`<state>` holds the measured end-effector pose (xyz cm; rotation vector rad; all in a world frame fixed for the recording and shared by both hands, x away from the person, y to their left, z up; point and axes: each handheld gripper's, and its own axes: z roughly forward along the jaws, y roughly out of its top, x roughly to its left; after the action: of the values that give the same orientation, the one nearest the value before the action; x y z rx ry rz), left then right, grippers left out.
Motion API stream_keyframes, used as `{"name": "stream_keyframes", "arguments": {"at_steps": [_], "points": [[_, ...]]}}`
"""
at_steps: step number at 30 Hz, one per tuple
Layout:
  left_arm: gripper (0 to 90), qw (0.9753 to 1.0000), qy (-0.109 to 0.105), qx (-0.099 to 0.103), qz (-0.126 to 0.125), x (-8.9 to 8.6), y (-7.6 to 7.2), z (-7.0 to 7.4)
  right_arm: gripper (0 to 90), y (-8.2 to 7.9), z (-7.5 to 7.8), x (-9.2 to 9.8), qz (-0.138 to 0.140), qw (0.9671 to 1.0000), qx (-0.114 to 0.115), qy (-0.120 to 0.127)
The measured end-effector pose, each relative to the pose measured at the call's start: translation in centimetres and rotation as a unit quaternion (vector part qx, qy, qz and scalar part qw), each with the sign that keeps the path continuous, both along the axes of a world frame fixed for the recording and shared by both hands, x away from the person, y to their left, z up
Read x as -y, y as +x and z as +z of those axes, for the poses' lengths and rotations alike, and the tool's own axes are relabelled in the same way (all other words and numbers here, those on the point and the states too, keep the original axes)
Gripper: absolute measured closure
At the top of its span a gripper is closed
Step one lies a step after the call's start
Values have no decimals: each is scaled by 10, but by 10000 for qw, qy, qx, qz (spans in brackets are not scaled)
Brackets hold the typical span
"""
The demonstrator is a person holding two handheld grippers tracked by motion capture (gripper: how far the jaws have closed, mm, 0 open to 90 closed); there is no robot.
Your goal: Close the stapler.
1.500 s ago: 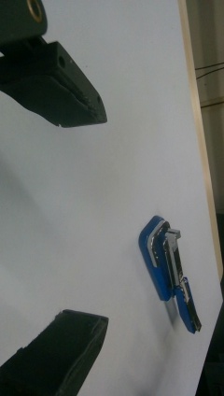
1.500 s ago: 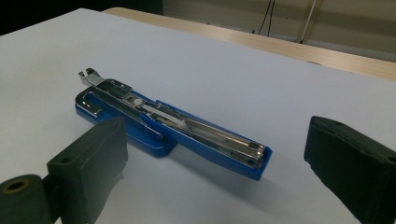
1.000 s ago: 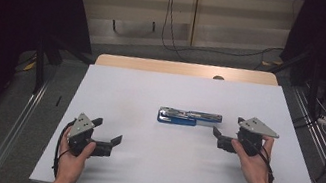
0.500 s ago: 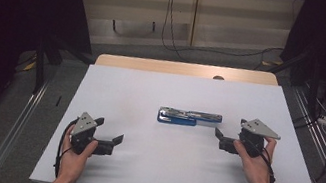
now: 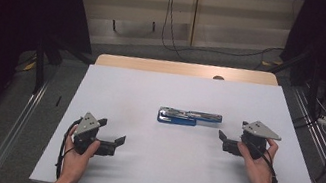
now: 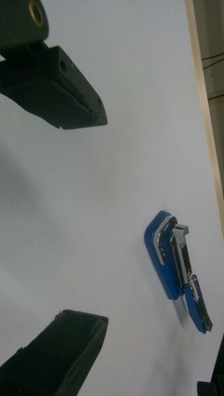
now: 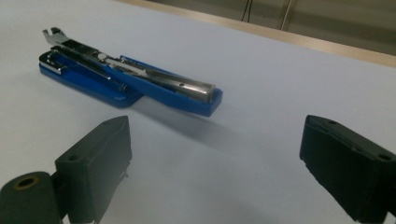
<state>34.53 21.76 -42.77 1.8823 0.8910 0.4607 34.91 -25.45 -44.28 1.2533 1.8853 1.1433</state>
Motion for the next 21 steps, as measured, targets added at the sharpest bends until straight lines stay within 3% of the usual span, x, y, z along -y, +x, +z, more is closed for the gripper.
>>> {"name": "stream_keyframes", "arguments": {"at_steps": [4,7,10,15,18,21], "points": [[50,10000,23,41,-19,3,0,1,74,3,-4,0,46,10000,-52,-61],[49,9997,28,58,-226,6,-1,1,81,6,-5,0,71,9999,-93,-65],[49,9996,30,76,-268,9,-1,2,92,7,-6,-1,105,9999,-66,-103],[57,9997,58,-138,-181,12,-1,0,266,8,-1,-5,153,9998,108,-4],[59,9997,176,45,-176,13,-1,0,385,11,-1,-6,162,9998,67,56],[64,9999,58,2,-120,14,0,0,470,14,-3,-5,158,9998,-5,121]]}}
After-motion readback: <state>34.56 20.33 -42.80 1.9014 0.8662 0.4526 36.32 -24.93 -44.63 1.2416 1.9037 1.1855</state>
